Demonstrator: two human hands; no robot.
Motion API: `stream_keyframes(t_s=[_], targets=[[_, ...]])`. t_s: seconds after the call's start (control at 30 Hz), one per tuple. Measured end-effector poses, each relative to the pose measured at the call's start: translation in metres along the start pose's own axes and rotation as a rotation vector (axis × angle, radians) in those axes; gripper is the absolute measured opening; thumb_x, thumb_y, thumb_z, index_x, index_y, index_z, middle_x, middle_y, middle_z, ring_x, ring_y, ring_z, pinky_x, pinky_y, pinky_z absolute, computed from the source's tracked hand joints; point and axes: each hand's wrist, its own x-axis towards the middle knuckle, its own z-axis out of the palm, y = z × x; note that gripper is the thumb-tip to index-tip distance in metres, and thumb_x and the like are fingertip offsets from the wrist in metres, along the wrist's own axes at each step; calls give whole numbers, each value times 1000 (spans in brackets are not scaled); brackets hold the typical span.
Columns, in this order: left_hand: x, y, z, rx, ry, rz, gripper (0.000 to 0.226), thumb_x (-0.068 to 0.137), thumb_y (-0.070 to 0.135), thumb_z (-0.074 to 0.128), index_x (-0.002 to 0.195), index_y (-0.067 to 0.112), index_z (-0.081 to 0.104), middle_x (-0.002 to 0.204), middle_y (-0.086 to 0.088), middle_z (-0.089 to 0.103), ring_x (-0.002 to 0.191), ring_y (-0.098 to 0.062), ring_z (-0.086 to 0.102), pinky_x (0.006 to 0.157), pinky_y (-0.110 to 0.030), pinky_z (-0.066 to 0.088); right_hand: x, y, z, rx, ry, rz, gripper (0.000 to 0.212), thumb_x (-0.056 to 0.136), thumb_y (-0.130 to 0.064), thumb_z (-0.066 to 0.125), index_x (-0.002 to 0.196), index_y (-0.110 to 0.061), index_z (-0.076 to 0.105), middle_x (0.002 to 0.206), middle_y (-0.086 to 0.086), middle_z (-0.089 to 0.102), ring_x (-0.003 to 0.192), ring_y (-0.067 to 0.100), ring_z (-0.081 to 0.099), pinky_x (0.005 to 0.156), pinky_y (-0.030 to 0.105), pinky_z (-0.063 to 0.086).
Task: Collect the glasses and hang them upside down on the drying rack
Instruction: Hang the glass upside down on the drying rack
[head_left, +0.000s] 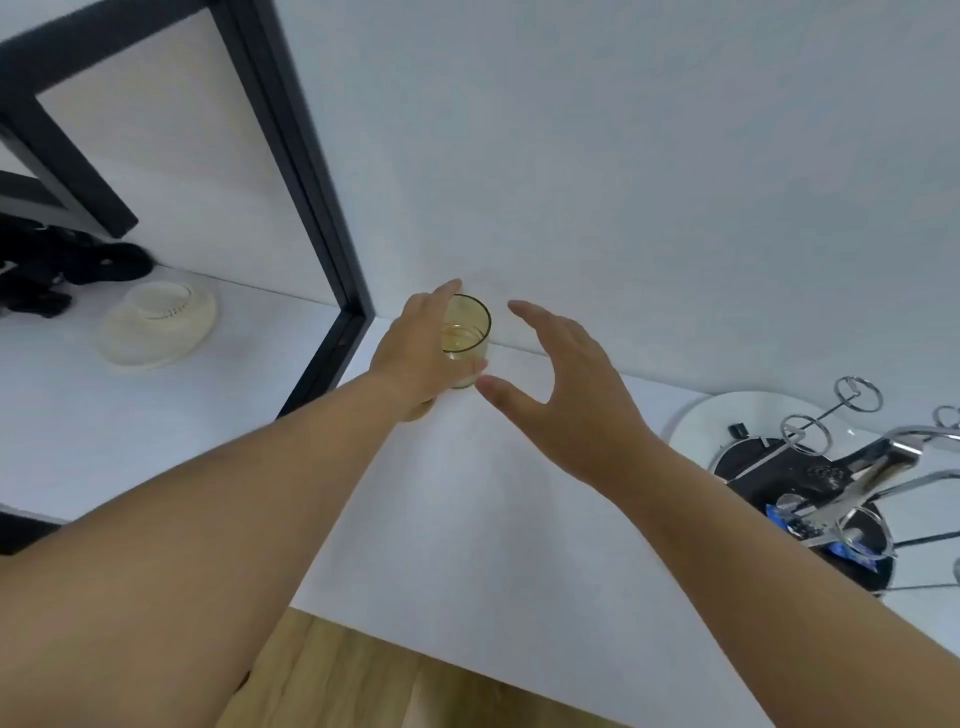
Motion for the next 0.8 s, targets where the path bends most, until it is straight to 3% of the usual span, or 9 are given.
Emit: stream_keyframes(t_s=[0.2,0.33,0.5,0.6,0.7,0.8], targets=[[-18,5,1,-162,63,17,106,65,56,85,153,51,27,139,12,48,117,-10,57,84,-26,47,-7,-4,-2,362,78,205,65,93,-60,66,153,-46,43,149,-15,51,138,3,44,106,28,35],[-46,34,-11,-315,136,50,107,60,56,93,147,59,31,128,24,51,106,9,58,86,-28,53,-13,-9,-14,698,111,412,63,90,-70,57,148,-47,47,136,-21,56,129,1,52,113,45,45],[-85,95,-38,-469,204,171,104,60,60,93,144,65,32,124,29,55,111,9,61,77,-24,56,-21,-10,-34,1009,144,622,54,94,-71,56,139,-42,51,146,-6,53,135,19,48,109,56,48],[-104,133,-48,-527,195,237,104,63,55,94,147,58,33,127,26,56,112,6,63,80,-18,54,-31,-10,-52,1330,92,678,70,91,-74,59,148,-34,52,147,7,56,136,30,50,101,62,54],[-121,170,-47,-583,150,299,106,63,51,94,149,53,34,128,20,58,113,1,65,88,-28,56,-46,-11,-74,1572,14,607,70,92,-75,58,138,-23,69,136,13,72,126,33,68,90,51,62],[-138,201,-39,-625,110,353,109,61,49,95,151,49,34,132,13,58,117,-7,66,93,-42,58,-65,-8,-98,1601,28,551,64,95,-67,59,136,-20,71,132,11,75,116,27,73,89,41,62]])
